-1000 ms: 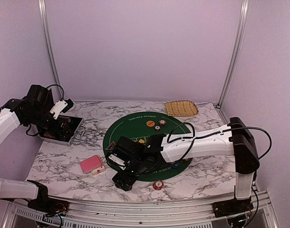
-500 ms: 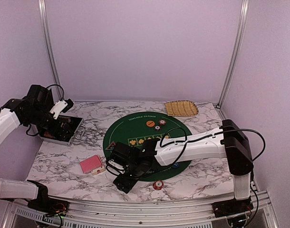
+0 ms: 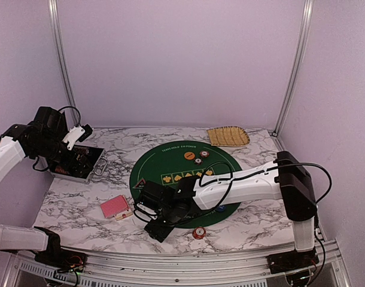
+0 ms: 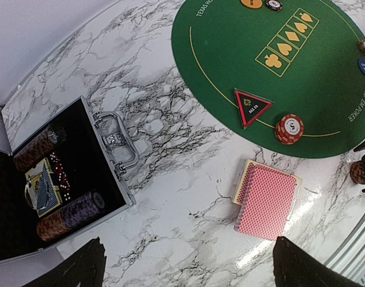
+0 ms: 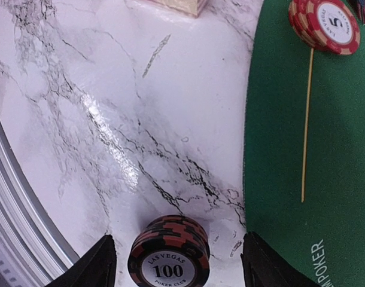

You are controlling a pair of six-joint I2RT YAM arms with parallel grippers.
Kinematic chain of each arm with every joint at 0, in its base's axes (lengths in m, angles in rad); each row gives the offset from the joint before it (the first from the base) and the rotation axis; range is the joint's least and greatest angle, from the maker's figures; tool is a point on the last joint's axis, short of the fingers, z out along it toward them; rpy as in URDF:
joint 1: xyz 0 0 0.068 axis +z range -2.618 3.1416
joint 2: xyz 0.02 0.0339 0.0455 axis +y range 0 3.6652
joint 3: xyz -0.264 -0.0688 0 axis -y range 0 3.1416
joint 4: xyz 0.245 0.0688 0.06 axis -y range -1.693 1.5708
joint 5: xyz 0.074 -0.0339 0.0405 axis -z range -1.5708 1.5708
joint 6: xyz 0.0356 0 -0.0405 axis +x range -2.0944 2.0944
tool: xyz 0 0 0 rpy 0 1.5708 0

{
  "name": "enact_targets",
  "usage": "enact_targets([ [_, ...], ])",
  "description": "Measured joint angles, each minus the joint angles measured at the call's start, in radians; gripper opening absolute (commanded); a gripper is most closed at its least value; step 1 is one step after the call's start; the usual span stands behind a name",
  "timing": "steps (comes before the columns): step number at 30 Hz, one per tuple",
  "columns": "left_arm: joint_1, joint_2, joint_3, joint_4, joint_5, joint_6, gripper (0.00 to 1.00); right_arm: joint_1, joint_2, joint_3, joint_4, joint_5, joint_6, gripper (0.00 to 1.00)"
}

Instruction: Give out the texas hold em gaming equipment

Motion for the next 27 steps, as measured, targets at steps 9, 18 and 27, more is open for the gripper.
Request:
enact_targets([
  [9,0.000,0.000,0.000,0.000,0.000,0.000,0.99,0.000,0.013,0.000,0.000,0.000,0.000,0.55],
  [18,0.000,0.000,0.000,-0.001,0.000,0.000,0.99,0.000,0.013,0.000,0.000,0.001,0.000,0.37],
  [27,0.000,0.000,0.009,-0.005,0.000,0.000,0.99,0.000,0.013,0.003,-0.005,0.003,0.000,0.31],
])
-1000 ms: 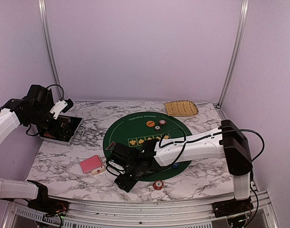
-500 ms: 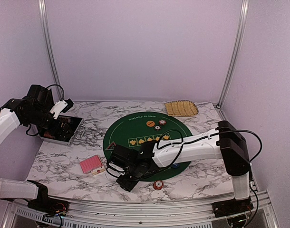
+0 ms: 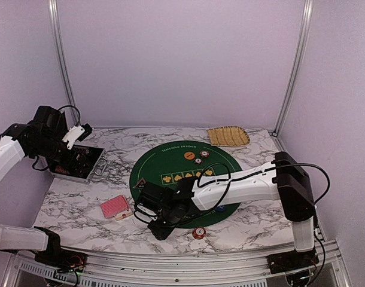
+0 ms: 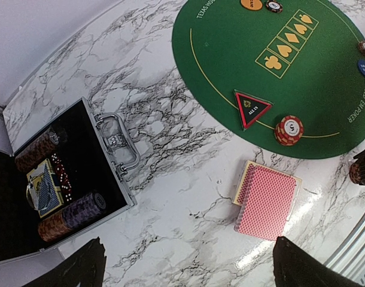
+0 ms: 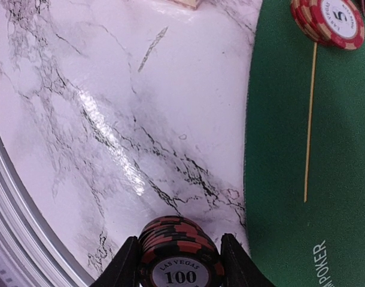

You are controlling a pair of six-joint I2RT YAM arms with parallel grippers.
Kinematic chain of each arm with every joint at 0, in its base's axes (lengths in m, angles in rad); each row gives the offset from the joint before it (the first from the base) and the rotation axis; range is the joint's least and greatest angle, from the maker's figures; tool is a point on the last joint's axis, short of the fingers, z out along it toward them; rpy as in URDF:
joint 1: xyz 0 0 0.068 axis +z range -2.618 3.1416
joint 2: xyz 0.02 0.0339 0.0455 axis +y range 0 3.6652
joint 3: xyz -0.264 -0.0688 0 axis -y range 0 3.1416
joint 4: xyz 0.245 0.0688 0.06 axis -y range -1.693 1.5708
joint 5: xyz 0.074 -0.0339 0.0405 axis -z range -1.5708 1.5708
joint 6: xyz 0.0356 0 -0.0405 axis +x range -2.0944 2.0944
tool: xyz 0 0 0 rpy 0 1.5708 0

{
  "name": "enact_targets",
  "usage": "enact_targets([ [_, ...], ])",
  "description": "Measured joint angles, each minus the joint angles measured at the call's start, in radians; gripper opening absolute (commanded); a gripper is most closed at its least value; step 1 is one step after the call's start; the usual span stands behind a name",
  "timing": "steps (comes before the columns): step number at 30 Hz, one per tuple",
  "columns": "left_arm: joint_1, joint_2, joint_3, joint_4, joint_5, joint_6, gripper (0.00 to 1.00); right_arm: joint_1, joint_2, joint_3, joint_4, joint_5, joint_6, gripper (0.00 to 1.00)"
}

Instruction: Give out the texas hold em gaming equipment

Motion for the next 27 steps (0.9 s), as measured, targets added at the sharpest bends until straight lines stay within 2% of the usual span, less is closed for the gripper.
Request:
enact_targets([
  [16,0.000,0.000,0.001,-0.002,0.000,0.000,0.99,-0.014,0.000,0.117,-0.050,0.000,0.000,0.24],
  [27,0.000,0.000,0.001,-0.003,0.000,0.001,0.99,-0.119,0.082,0.235,-0.056,0.006,-0.017,0.24],
])
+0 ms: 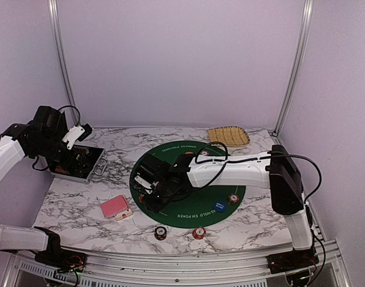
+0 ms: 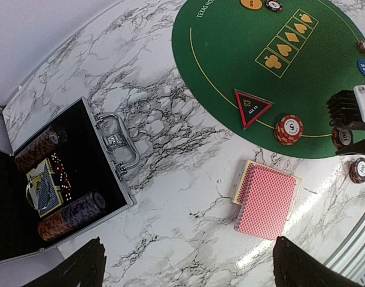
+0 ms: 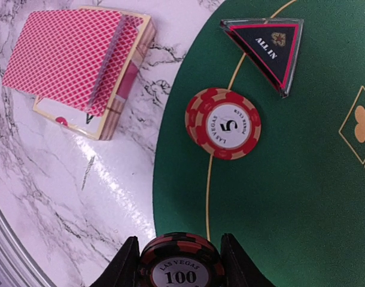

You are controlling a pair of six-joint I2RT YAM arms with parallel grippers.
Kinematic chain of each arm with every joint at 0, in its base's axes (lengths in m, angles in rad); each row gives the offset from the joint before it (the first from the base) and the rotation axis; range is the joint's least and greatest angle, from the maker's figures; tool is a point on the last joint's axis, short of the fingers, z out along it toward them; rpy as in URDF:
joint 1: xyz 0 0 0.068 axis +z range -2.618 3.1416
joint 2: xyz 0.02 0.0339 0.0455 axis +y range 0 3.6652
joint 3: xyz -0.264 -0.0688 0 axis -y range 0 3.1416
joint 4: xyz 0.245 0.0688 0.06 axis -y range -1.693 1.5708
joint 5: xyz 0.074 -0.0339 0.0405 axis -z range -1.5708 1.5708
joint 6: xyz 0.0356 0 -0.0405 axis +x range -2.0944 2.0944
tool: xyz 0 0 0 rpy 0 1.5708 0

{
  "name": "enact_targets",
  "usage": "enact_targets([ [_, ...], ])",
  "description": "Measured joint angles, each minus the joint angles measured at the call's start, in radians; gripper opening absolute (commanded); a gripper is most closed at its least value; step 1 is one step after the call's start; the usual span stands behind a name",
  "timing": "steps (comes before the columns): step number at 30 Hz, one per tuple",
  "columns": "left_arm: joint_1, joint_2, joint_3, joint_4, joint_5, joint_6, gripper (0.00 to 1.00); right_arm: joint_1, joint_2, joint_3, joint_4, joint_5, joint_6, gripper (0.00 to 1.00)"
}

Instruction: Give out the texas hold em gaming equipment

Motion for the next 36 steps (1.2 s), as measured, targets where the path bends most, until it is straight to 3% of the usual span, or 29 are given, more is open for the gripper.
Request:
enact_targets([
  [10,0.000,0.000,0.000,0.000,0.000,0.000,0.99,-0.030,0.110,0.045,0.009,0.000,-0.009,0.24],
  [28,0.000,0.000,0.000,0.000,0.000,0.002,0.99,-0.041,0.161,0.094,0.046,-0.009,-0.010,0.28],
  [30,0.000,0.000,0.000,0.000,0.000,0.003,0.99,-0.042,0.161,0.094,0.046,-0.009,-0.010,0.36],
  [33,0.000,0.000,0.000,0.000,0.000,0.004,0.99,-0.042,0.161,0.094,0.046,-0.008,-0.010,0.61],
  [36,0.000,0.000,0.000,0.000,0.000,0.004,0.99,-0.042,0.161,0.094,0.051,-0.010,-0.006,0.70],
])
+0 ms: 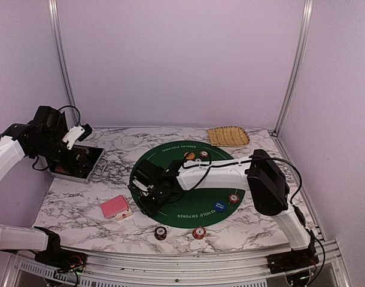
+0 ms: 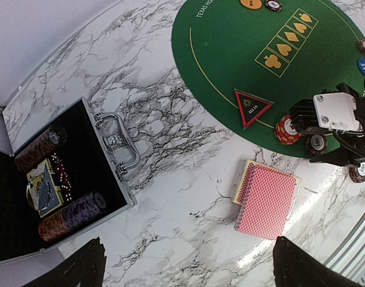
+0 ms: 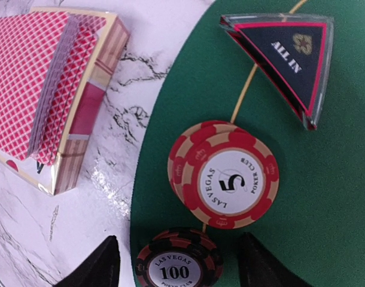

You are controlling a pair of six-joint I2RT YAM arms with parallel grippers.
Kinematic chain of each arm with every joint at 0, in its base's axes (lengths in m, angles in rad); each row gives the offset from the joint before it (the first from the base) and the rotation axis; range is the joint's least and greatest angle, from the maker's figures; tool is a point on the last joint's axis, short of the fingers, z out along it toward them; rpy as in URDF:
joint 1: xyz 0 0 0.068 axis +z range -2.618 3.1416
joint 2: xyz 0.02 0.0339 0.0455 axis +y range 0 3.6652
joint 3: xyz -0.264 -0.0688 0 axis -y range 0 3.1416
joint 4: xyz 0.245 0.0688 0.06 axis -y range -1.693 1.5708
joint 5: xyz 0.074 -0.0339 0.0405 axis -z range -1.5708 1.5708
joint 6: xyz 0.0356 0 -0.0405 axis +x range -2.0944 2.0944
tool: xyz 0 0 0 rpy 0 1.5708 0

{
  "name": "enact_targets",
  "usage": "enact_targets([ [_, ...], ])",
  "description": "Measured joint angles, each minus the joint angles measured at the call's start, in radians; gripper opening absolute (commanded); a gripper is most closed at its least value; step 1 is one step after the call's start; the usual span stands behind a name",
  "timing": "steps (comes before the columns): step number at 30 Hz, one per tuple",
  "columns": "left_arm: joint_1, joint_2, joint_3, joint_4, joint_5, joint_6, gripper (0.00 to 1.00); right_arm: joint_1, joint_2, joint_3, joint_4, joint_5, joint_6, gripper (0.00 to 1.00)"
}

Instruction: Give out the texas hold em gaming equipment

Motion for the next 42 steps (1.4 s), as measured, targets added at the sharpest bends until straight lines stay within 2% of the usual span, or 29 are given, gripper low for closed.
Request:
enact_targets([
  [11,0.000,0.000,0.000,0.000,0.000,0.000,0.99,0.000,-0.036,-0.029,-0.001,0.026,0.006,0.77],
  [18,0.000,-0.003,0.000,-0.005,0.000,0.000,0.99,0.027,-0.220,-0.212,-0.002,0.029,0.027,0.89],
  [24,0.000,-0.005,0.000,-0.011,-0.001,0.000,0.99,0.117,-0.320,-0.299,-0.007,0.004,0.046,0.96],
  [29,0.000,-0.009,0.000,-0.011,0.000,0.000,0.99,0.168,-0.318,-0.310,-0.016,-0.013,0.054,0.96],
  [35,0.000,-0.014,0.000,-0.013,0.000,0.000,0.99,0.169,-0.290,-0.309,-0.018,-0.012,0.053,0.95],
  [42,0.000,-0.019,0.000,-0.021,0.000,0.011,0.99,0.169,-0.239,-0.309,-0.039,0.011,0.050,0.88],
])
